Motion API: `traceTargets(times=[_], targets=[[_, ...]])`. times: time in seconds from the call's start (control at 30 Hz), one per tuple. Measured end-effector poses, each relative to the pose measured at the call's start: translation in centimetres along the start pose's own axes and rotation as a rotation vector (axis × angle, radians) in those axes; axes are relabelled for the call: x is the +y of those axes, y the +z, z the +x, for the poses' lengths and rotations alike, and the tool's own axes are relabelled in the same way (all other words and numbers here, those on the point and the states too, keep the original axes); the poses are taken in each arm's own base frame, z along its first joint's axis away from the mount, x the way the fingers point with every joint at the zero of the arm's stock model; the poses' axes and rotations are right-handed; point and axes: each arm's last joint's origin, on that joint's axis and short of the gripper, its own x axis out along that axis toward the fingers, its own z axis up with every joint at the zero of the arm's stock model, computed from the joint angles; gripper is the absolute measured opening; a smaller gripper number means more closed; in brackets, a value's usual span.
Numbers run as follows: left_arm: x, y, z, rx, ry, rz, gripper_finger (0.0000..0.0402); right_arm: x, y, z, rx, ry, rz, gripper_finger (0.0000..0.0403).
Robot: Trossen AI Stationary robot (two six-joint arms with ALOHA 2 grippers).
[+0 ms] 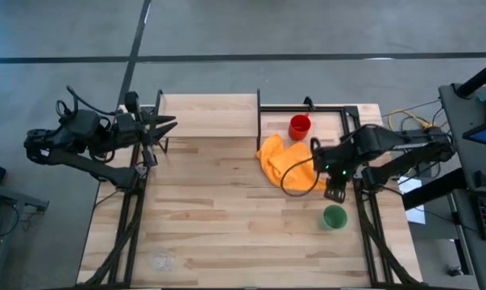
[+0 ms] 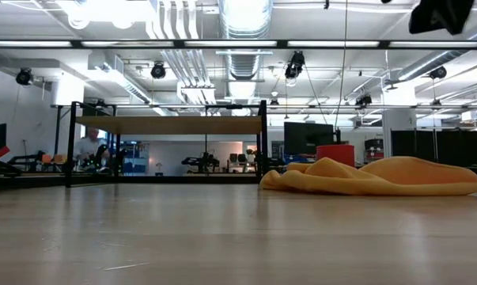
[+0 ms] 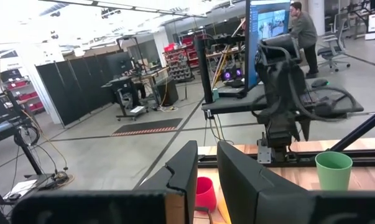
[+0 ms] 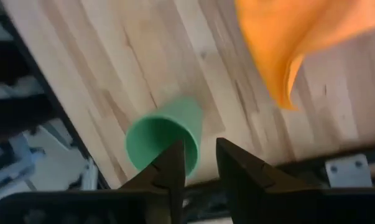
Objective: Stack small to large cups/mugs on shelf
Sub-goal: Put the green cup on the shelf
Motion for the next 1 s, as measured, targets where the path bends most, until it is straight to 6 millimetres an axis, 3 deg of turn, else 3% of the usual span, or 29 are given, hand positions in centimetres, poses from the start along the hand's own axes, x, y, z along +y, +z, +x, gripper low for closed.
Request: traceTargets(times=[0.6,1.0], targets=[[-0.4,-0.6,0.5,0.025,-0.006,0.013,0.0049,4.1,-0.4,5.3,0.214,-0.168,0.059,0.0077],[-0.6,-1.0,0.7,0.037,-0.009,0.02,0.0049,5.3,1.6,9.1,0.29,-0.313,-0.009,0.0079]])
